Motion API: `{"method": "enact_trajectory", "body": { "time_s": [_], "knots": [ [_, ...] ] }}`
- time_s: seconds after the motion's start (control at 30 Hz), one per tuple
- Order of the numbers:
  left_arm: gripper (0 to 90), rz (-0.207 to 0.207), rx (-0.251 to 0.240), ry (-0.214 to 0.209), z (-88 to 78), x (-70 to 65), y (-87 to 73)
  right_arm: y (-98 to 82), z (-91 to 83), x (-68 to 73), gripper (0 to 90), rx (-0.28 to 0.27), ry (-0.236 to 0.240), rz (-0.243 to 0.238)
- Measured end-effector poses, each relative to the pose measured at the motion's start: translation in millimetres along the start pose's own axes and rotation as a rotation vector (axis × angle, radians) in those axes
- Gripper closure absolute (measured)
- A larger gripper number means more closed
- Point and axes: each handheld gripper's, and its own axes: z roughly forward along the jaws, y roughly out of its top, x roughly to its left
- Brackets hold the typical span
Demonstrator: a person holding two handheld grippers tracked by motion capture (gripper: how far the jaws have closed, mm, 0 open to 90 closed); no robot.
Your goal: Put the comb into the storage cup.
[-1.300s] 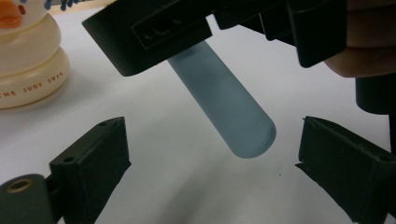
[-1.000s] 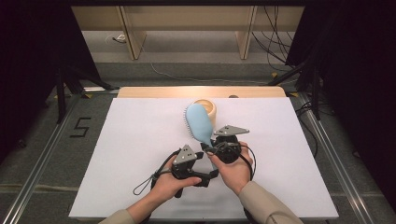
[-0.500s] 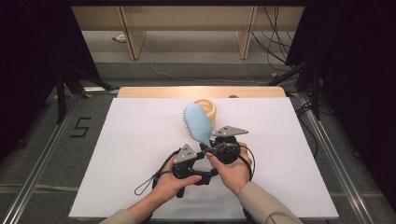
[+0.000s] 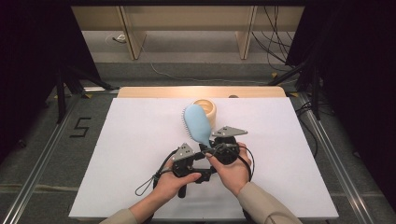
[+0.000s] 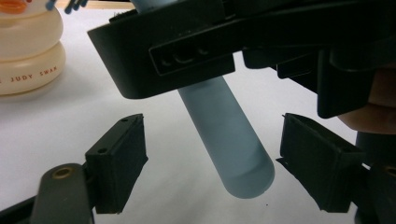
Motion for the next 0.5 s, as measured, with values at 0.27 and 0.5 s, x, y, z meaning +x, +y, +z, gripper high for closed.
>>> {"method": "enact_trajectory", "body": {
  "time_s": [0.27, 0.5],
  "knots": [
    [27.6, -0.005, -0.001, 0.004, 2.0, 0.3, -0.9, -0.2, 0.3, 0.9, 70.2, -0.002, 0.0, -0.002],
    [32.2, -0.017, -0.008, 0.003, 2.5, 0.8, -0.9, -0.3, 0.4, 1.4, 70.2, -0.002, 0.002, 0.0]
  ]
}}
